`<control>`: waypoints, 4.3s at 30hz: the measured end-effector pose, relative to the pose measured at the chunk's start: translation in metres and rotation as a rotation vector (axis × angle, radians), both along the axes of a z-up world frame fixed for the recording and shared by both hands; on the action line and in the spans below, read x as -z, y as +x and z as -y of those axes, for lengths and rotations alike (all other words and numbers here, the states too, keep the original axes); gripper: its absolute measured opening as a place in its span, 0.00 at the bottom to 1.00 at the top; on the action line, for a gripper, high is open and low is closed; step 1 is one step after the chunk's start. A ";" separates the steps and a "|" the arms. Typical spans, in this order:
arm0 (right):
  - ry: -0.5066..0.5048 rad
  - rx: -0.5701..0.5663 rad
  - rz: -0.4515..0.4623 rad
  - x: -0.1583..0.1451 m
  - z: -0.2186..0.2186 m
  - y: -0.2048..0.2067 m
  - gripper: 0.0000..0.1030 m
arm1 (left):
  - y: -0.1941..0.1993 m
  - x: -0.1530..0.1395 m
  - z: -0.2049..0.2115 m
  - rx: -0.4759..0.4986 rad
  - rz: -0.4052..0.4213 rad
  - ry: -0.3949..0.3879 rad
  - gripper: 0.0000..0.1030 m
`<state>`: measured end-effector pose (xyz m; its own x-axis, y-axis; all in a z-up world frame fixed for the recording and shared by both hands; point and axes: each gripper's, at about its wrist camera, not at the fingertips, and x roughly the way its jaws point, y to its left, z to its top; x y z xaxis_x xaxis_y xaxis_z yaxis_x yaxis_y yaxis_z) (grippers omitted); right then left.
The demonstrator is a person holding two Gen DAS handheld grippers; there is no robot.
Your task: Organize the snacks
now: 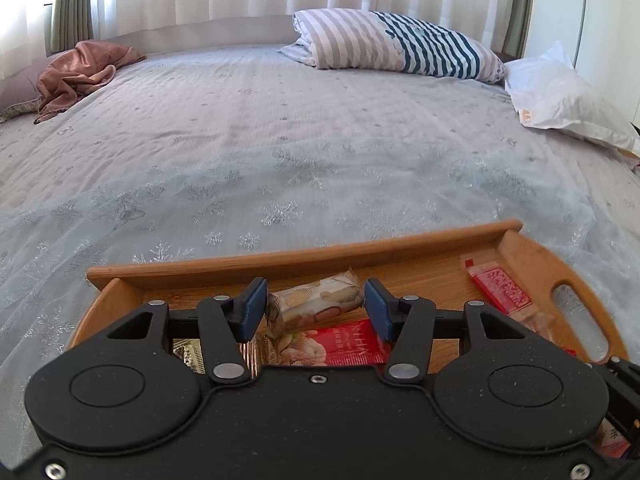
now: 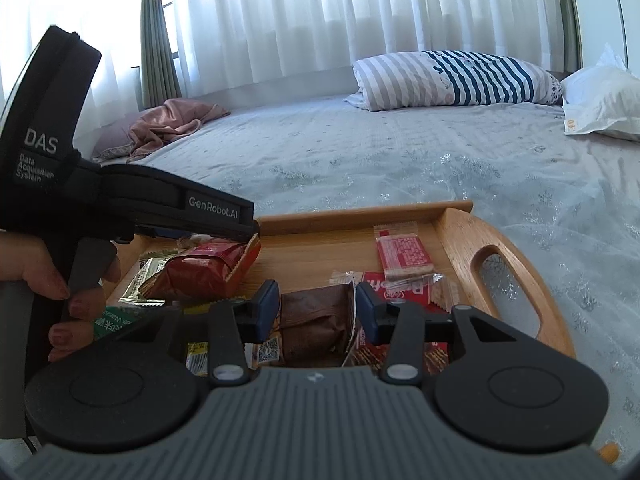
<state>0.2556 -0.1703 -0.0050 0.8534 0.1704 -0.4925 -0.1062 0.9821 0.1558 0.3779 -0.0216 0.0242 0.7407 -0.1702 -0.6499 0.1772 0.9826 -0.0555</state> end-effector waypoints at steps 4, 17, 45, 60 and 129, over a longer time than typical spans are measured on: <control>0.013 0.000 0.001 -0.002 0.001 0.000 0.49 | -0.003 0.001 -0.001 0.002 -0.001 0.015 0.53; 0.022 0.028 0.041 -0.021 0.013 -0.026 0.57 | -0.056 -0.023 0.002 0.055 0.051 0.047 0.81; -0.029 0.019 0.098 -0.049 0.035 -0.108 0.83 | -0.210 -0.053 -0.017 -0.011 0.136 -0.015 0.87; -0.063 -0.032 0.120 -0.049 0.035 -0.151 0.86 | -0.265 -0.046 -0.018 -0.060 0.179 0.010 0.91; -0.150 -0.008 -0.086 0.021 0.034 -0.145 1.00 | -0.257 0.039 -0.030 -0.183 0.080 0.022 1.00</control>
